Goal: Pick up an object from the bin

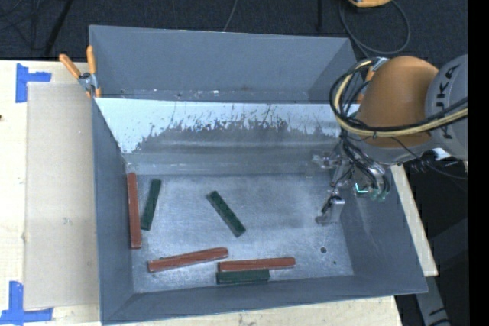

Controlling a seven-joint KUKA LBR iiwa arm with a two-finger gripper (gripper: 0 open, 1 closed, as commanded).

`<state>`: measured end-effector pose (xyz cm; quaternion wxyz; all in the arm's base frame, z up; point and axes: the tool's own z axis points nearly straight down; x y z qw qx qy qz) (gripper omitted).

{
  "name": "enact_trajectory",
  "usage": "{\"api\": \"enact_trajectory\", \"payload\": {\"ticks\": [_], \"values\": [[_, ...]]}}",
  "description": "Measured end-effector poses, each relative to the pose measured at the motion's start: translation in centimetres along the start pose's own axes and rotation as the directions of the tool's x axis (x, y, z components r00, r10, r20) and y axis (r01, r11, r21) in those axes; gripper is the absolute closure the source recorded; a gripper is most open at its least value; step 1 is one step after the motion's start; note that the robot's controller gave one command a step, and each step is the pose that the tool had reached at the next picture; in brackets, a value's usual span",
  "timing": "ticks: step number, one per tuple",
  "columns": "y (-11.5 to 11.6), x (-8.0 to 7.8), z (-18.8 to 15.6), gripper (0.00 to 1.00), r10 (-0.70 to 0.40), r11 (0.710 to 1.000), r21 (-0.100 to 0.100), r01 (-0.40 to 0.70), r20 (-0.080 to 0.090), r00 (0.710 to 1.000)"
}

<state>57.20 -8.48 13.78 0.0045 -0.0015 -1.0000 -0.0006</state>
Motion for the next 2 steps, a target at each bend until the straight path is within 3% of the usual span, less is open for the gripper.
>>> {"api": "enact_trajectory", "payload": {"ticks": [1, 2], "values": [[2.6, 6.3, 6.3, 0.00, 0.164, 0.986, -0.001, -0.164, 0.000, 0.986], [8.8, 9.6, 6.5, 0.00, 0.046, 0.999, -0.001, -0.046, 0.014, 0.999]]}}
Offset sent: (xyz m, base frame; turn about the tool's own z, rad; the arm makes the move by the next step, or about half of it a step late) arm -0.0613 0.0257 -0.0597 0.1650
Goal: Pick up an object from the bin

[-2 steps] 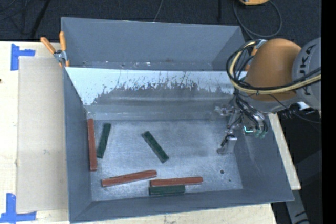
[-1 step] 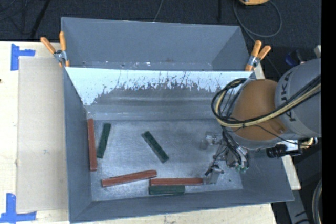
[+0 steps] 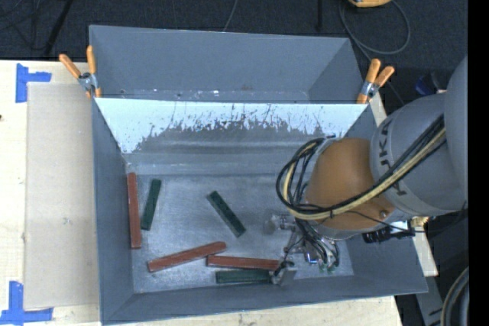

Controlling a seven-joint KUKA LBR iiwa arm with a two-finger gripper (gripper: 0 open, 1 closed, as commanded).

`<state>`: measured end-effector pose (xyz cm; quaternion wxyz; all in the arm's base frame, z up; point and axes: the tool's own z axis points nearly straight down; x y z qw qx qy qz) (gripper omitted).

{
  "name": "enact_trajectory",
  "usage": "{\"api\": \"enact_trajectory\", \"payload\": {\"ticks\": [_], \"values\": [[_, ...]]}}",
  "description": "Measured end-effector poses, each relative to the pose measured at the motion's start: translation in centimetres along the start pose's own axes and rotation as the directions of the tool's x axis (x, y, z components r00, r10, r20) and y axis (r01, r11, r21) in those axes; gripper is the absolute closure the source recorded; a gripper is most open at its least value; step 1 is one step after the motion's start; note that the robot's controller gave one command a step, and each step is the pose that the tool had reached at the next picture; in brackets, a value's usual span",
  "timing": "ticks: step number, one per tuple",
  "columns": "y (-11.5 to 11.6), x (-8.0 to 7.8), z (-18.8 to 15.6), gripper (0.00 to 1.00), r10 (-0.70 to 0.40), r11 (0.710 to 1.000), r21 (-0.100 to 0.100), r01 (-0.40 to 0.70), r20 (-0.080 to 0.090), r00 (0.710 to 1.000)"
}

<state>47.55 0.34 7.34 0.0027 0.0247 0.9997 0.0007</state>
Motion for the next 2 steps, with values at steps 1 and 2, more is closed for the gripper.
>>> {"api": "enact_trajectory", "payload": {"ticks": [1, 2], "values": [[-0.1, 0.1, 0.1, 1.00, -0.001, 1.000, 0.002, 0.001, -0.006, 1.000], [-0.4, -1.6, -12.8, 1.00, 0.033, 0.999, 0.001, -0.033, 0.003, 0.999]]}}
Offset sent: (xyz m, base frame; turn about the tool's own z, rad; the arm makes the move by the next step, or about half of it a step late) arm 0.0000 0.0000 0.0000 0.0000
